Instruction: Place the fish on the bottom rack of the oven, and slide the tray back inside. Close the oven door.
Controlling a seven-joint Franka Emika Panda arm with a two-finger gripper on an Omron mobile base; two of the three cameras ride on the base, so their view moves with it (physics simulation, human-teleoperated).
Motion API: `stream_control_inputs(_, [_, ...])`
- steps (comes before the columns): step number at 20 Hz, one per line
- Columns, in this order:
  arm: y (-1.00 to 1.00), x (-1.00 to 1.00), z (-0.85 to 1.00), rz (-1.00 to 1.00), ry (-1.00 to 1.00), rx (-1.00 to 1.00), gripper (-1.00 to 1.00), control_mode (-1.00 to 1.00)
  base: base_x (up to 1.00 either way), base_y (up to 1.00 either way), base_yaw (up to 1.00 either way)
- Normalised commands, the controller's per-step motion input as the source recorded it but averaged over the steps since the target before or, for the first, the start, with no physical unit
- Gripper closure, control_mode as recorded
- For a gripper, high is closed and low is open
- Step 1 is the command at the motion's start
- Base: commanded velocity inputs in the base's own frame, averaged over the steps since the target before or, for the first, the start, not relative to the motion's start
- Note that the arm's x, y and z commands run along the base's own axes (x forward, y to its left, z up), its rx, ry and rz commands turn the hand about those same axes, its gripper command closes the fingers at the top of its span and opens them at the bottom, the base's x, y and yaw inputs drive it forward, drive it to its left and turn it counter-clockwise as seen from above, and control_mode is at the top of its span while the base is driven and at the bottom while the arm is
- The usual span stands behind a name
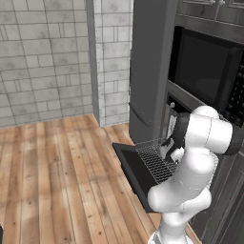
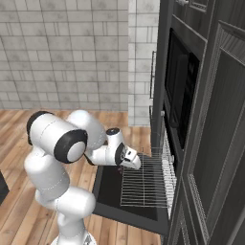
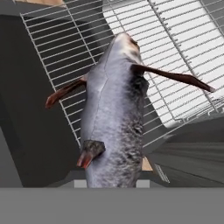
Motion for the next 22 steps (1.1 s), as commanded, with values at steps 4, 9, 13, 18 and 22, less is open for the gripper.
stream_control_inputs(4, [-0.18,0.28,-0.42,0.0,0.0,0.0,1.0,-1.0,0.0,0.0,0.0])
stream_control_inputs(9, [-0.23,0.28,-0.34,0.0,0.0,0.0,1.0,-1.0,0.0,0.0,0.0])
stream_control_inputs(13, [-0.2,0.32,-0.33,0.0,0.0,0.0,1.0,-1.0,0.0,0.0,0.0])
stream_control_inputs(18, [-0.06,0.28,-0.3,0.0,0.0,0.0,1.0,-1.0,0.0,0.0,0.0])
stream_control_inputs(22, [-0.03,0.29,-0.27,0.0,0.0,0.0,1.0,-1.0,0.0,0.0,0.0])
